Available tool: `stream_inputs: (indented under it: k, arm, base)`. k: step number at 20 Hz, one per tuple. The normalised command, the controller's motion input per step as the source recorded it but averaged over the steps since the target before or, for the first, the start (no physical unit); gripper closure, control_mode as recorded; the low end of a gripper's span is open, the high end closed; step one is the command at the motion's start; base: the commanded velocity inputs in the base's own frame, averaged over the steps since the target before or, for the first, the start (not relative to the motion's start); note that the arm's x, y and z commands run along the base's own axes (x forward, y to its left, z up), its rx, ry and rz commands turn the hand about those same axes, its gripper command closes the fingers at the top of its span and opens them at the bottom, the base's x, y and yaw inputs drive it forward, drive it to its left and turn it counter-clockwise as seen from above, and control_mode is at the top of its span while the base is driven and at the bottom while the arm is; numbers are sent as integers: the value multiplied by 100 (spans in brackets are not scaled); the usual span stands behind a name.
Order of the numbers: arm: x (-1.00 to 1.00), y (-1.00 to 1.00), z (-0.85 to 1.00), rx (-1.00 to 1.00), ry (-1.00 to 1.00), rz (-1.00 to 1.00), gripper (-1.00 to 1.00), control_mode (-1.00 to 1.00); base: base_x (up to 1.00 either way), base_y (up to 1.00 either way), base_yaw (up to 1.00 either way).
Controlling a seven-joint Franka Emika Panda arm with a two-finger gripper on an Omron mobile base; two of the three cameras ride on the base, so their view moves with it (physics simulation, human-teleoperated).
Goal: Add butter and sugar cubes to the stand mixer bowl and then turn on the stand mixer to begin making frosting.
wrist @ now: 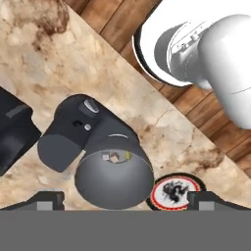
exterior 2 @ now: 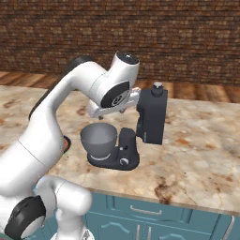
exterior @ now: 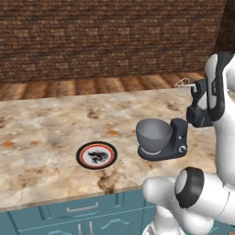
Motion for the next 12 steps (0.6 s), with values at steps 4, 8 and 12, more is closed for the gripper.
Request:
stream_inputs:
  k: [4, 8, 12]
  arm:
    - [-23, -57, -6, 16, -55, 12, -100, -100]
    - [-23, -29, -31, 5, -68, 14, -100, -100]
    - [4, -40, -27, 0, -55, 9, -100, -100]
  base:
    - [0, 0, 0]
    - [0, 0, 0]
    - [0, 0, 0]
